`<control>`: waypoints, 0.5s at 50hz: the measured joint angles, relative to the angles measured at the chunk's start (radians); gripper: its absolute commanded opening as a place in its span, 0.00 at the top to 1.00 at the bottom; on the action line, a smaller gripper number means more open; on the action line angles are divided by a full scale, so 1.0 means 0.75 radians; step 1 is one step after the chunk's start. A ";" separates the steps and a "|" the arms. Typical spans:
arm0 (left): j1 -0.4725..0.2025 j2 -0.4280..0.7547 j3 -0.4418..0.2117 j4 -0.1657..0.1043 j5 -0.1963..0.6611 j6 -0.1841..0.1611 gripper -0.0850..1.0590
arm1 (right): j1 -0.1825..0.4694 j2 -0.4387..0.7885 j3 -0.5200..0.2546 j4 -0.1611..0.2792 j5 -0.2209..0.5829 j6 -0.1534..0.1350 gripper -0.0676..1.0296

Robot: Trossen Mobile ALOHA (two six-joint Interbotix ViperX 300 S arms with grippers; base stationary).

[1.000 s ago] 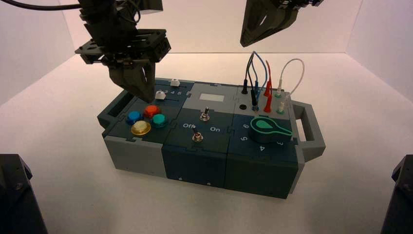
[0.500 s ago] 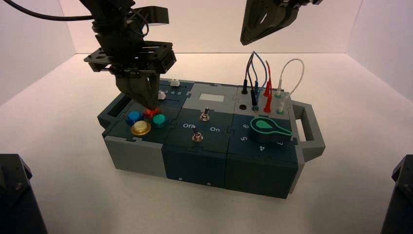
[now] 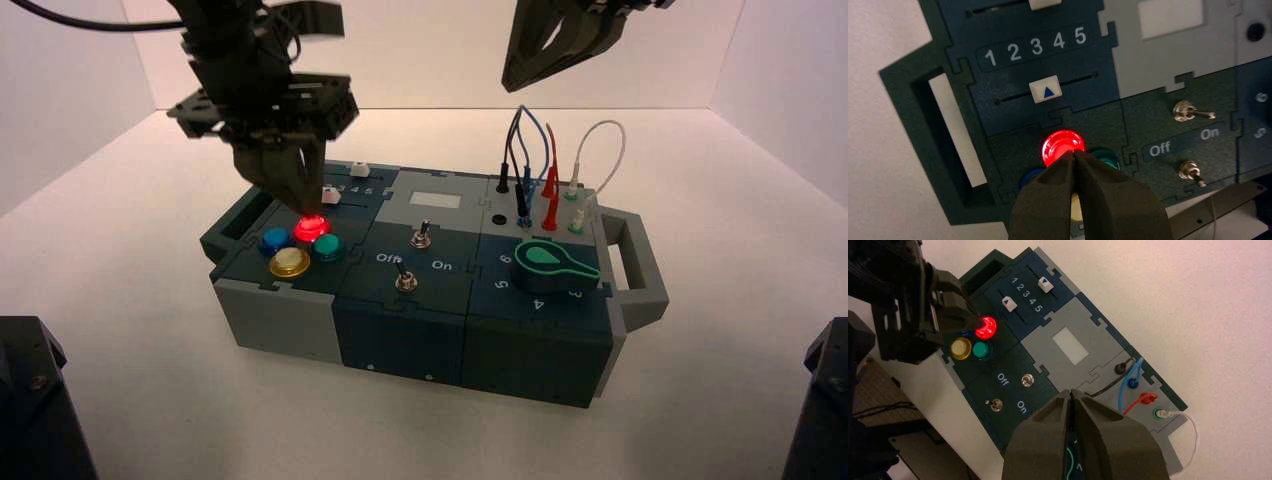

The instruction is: Push the red button with the left gripper.

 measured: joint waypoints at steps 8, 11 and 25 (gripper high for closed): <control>0.000 -0.033 -0.006 0.000 0.006 -0.008 0.95 | 0.000 -0.031 0.002 0.000 0.000 0.000 0.96; 0.000 -0.035 -0.010 0.000 0.010 -0.010 0.95 | 0.000 -0.033 0.002 0.000 0.002 0.000 0.96; 0.000 -0.078 -0.016 0.000 0.029 -0.018 0.95 | 0.000 -0.035 0.002 0.002 0.004 0.000 0.96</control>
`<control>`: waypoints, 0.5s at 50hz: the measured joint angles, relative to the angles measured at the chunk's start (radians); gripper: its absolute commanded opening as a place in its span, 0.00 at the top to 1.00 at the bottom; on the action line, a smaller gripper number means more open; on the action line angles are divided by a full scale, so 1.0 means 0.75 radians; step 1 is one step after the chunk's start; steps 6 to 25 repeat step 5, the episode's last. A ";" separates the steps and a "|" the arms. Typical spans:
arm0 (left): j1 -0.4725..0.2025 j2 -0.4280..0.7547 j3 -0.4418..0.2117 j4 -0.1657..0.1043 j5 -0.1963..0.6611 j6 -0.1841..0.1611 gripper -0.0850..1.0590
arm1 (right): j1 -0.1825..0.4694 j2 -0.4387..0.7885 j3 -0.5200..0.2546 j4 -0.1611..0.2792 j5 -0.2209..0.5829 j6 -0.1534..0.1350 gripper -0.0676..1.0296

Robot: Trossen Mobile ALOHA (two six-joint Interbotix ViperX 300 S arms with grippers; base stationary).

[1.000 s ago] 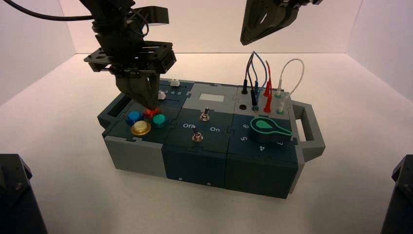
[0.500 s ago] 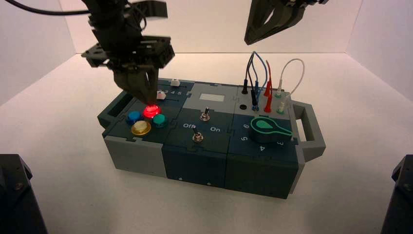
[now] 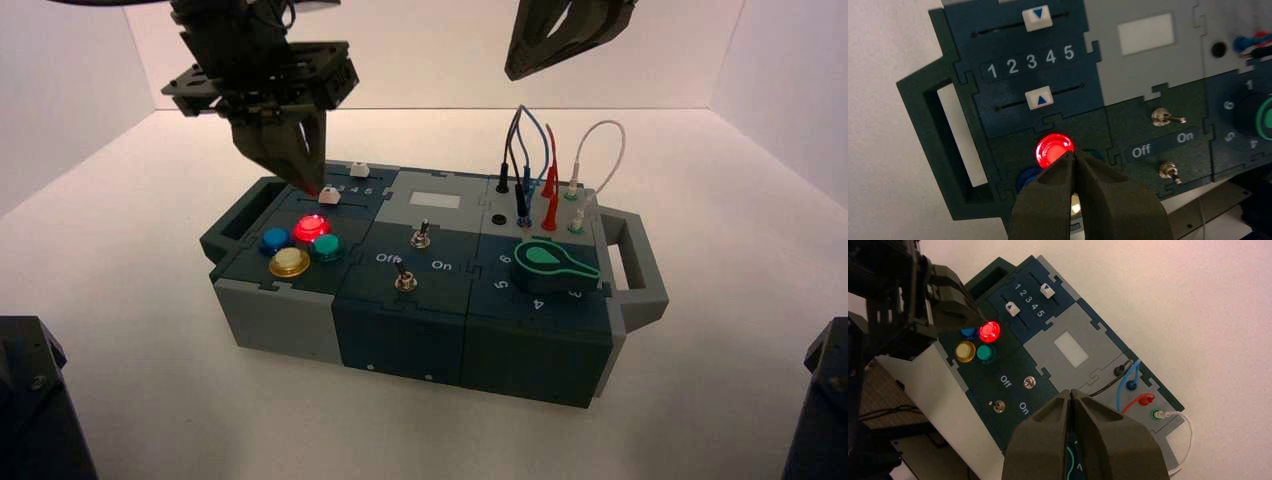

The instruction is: Push the red button with the left gripper.

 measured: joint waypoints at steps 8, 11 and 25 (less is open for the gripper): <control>0.000 -0.016 0.000 0.000 0.000 0.000 0.95 | 0.000 0.000 0.000 0.000 0.002 0.000 0.96; 0.000 -0.016 0.000 0.000 0.000 0.000 0.95 | 0.000 0.000 0.000 0.000 0.002 0.000 0.96; 0.000 -0.016 0.000 0.000 0.000 0.000 0.95 | 0.000 0.000 0.000 0.000 0.002 0.000 0.96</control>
